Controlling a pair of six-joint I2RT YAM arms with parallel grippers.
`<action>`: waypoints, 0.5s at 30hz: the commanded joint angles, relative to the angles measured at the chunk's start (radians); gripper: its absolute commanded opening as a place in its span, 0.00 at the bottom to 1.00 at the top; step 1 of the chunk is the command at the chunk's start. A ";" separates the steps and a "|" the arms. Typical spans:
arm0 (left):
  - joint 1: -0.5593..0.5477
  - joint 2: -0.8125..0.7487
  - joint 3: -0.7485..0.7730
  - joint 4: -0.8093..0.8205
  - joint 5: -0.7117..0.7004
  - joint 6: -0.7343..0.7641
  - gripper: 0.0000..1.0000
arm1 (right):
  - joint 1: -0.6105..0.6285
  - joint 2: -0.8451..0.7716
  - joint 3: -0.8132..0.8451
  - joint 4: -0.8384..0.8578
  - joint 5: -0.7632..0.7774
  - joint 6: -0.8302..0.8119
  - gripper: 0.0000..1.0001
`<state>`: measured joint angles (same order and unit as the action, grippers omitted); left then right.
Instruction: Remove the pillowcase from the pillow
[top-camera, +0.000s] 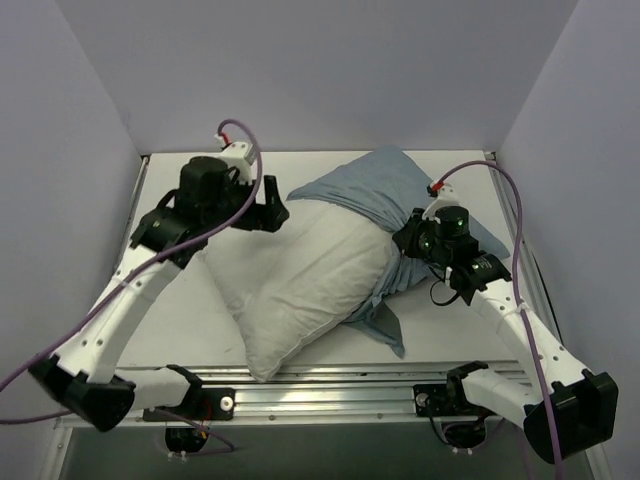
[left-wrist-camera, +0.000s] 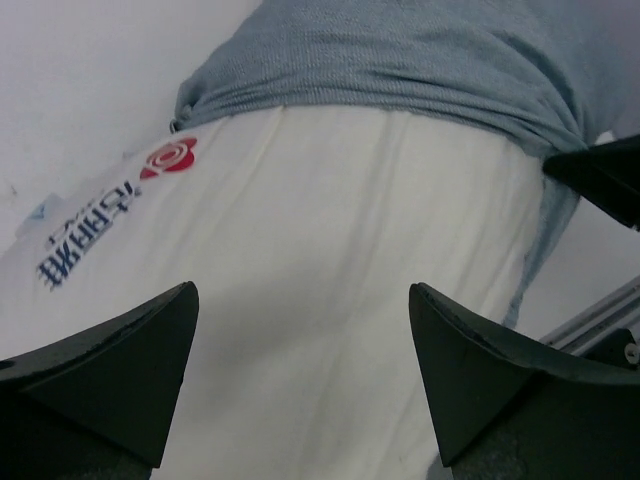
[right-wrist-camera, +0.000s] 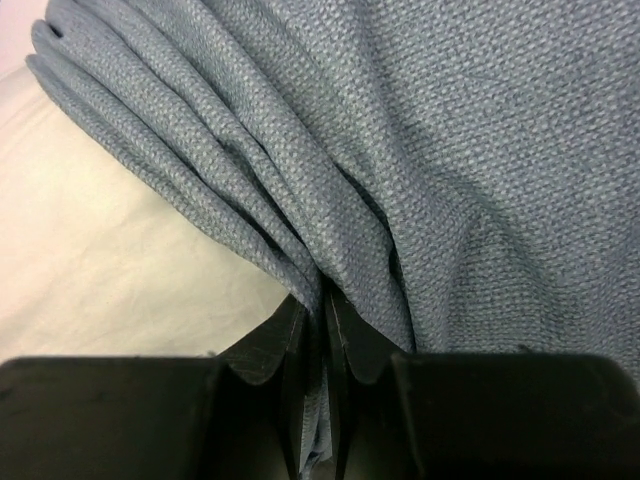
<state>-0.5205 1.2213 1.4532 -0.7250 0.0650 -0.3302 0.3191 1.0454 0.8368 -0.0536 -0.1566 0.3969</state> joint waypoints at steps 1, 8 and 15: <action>0.023 0.191 0.099 0.036 -0.001 0.092 0.94 | 0.006 -0.016 -0.013 -0.003 0.011 -0.032 0.08; 0.011 0.391 0.023 0.068 0.018 0.077 0.94 | 0.012 -0.038 -0.004 -0.020 0.017 -0.055 0.08; -0.035 0.411 -0.260 0.239 0.018 0.002 0.88 | 0.090 0.007 0.019 -0.005 0.025 -0.050 0.20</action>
<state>-0.5117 1.5806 1.2934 -0.4488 0.0635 -0.3000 0.3710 1.0336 0.8280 -0.0631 -0.1535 0.3649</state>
